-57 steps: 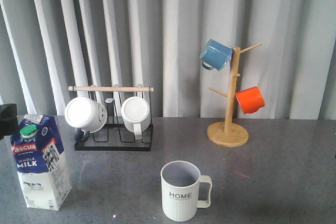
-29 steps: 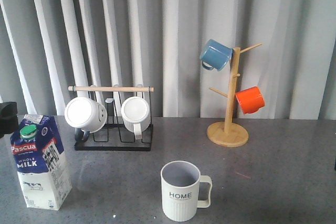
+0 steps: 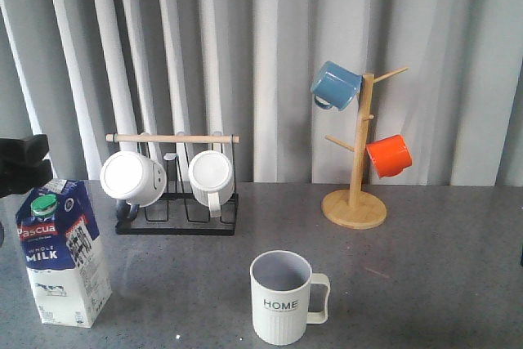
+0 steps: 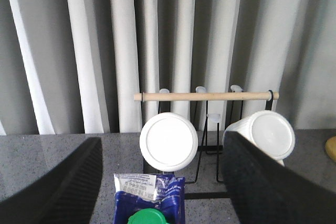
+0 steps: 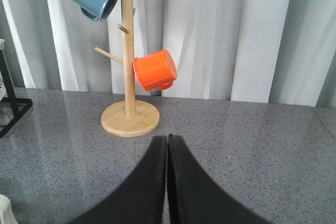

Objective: Place milk next to cup
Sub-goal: 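Lower the left gripper onto the milk carton top and grasp it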

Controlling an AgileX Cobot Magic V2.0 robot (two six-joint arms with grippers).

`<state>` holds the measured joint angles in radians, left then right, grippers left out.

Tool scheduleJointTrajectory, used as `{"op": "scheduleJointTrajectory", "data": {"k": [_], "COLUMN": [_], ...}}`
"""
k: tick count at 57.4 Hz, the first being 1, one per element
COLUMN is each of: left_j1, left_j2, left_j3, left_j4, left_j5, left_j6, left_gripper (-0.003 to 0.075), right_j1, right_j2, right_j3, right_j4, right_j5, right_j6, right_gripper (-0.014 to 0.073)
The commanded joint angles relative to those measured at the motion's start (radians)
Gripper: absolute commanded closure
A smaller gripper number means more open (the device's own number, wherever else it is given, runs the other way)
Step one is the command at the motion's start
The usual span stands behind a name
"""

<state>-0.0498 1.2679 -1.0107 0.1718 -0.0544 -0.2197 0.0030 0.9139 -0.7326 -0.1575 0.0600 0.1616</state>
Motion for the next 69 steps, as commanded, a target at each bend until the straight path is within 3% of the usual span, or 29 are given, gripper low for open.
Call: {"op": "scheduleJointTrajectory", "data": {"k": [1, 22, 69], "left_j1": [0.005, 0.019, 0.017], "left_j2": [0.026, 0.152, 0.239], "left_j3": [-0.055, -0.075, -0.075], "left_j4": [-0.004, -0.004, -0.005], "left_j5": [-0.067, -0.063, 0.007], "left_j6": [-0.011, -0.010, -0.012], "left_gripper": [0.0260, 0.0260, 0.0260], "right_j1": [-0.006, -0.006, -0.006], "right_j2": [-0.010, -0.010, -0.010], "right_j3": [-0.034, -0.034, -0.034], "right_j4": [-0.003, -0.003, -0.003], "right_j5": [-0.066, -0.066, -0.066], "right_j6": [-0.003, -0.003, -0.003], "right_gripper": [0.0602, 0.0602, 0.0602]}}
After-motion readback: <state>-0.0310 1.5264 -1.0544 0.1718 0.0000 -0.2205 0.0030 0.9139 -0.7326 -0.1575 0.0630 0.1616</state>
